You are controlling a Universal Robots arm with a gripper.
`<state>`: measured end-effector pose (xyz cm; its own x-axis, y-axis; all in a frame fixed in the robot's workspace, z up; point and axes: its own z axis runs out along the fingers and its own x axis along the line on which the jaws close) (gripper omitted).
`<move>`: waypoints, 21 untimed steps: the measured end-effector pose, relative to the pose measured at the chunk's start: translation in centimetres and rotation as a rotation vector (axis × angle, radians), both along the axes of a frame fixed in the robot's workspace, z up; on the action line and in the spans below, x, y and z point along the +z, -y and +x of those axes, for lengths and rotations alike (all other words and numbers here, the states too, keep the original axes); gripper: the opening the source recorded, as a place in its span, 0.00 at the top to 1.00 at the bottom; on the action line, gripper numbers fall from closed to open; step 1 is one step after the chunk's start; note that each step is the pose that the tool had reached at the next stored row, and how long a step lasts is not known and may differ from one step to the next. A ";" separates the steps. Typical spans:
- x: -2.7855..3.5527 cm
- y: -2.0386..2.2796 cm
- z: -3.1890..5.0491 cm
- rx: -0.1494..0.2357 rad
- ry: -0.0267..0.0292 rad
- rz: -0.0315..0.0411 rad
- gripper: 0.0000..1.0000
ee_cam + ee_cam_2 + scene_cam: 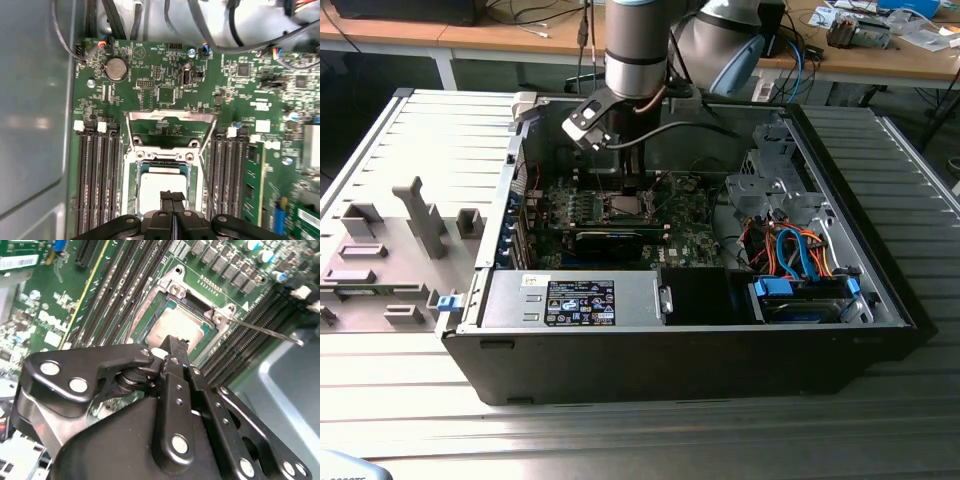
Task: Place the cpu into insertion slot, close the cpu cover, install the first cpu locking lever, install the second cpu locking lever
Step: 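Place the cpu into insertion slot, then close the cpu cover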
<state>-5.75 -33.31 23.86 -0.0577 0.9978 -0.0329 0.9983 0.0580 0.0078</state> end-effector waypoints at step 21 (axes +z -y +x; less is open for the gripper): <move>4.72 0.00 0.10 0.000 -0.0001 -0.0002 0.89</move>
